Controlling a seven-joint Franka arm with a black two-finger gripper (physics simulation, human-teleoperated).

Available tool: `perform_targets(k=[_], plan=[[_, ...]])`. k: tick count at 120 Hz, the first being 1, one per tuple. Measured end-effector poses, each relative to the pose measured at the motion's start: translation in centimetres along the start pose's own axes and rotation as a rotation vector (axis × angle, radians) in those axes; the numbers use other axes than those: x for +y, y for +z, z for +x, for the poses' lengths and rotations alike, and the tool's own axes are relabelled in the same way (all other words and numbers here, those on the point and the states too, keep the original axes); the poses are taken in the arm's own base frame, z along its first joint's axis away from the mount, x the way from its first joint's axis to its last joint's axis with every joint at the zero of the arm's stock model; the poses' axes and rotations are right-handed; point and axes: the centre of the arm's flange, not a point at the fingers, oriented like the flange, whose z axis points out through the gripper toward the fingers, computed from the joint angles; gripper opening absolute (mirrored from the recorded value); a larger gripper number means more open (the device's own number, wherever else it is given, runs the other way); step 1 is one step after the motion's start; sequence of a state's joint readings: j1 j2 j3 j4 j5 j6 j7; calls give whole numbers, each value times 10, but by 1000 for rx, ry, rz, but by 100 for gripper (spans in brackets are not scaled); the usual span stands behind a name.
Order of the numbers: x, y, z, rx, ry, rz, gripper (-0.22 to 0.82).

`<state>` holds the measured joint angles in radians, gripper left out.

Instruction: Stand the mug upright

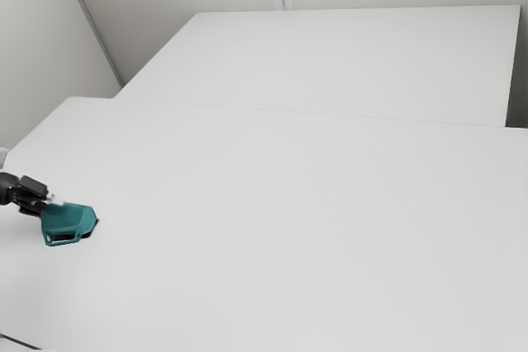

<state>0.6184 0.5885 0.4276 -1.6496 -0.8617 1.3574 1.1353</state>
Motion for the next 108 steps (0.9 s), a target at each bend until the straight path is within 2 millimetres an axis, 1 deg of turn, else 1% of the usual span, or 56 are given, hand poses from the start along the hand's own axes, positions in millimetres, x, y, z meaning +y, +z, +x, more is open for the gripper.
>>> perform_targets(k=[10,21,37,45,58,66,73,81,91,98,103,108], plan=[[3,3,3,-4,16,-7,3],[5,7,5,-9,28,-16,-6],[12,10,8,-17,49,-33,-11],[21,9,11,-18,68,-40,-14],[43,4,11,-7,100,-46,-16],[60,-3,11,3,125,-43,-16],[75,-2,17,-3,152,-41,-17],[98,5,27,-21,190,-34,-17],[142,17,41,-65,254,16,-18],[167,27,52,-105,291,74,-18],[183,34,58,-138,312,124,-18],[194,41,64,-166,324,168,-18]])
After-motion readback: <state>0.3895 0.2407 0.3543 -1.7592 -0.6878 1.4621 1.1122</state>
